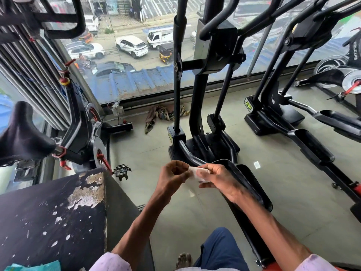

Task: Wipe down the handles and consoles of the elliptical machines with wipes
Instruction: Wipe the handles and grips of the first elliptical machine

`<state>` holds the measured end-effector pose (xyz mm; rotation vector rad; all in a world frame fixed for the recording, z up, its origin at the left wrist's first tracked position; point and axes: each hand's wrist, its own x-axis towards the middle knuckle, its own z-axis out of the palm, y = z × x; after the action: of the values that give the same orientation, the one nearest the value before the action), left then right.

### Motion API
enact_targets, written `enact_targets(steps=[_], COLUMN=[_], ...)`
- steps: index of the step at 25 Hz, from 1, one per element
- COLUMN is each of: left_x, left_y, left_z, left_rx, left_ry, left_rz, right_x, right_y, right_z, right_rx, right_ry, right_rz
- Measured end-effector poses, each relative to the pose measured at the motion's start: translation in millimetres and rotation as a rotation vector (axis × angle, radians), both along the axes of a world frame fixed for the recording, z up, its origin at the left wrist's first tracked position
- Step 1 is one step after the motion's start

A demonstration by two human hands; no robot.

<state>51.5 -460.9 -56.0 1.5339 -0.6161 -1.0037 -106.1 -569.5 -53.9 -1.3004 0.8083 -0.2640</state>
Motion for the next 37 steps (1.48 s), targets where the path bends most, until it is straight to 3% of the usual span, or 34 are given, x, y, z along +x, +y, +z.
enact_targets(steps=[3, 8, 15, 19, 22, 27, 32, 37], left_x=[9, 43, 106, 142, 163, 210, 256, 278], left_y=[-32, -118, -235, -308, -351, -416, -454, -493], left_z=[25, 104, 230, 314, 387, 474, 518, 525], left_rx=[-0.06, -0.221, -0.415, -0.48, -0.437, -0.356, -0.149, -0.037], left_ry=[-0.104, -0.389, -0.551, -0.654, -0.868, -0.977, -1.102, -1.063], left_rz=[-0.033, -0.051, 0.115, 0.355, 0.628, 0.807, 0.75, 0.554], right_x=[16, 46, 91, 127, 153, 197, 257, 316], right_y=[-25, -99, -217, -295, -347, -409, -443, -455], right_z=[22, 113, 241, 296, 340, 418, 489, 551], right_rx=[-0.097, -0.346, -0.623, -0.726, -0.852, -1.108, -1.343, -1.604], right_ry=[-0.051, -0.206, -0.315, -0.439, -0.514, -0.621, -0.653, -0.632], right_rz=[-0.082, -0.249, -0.263, -0.244, -0.215, -0.163, -0.242, -0.278])
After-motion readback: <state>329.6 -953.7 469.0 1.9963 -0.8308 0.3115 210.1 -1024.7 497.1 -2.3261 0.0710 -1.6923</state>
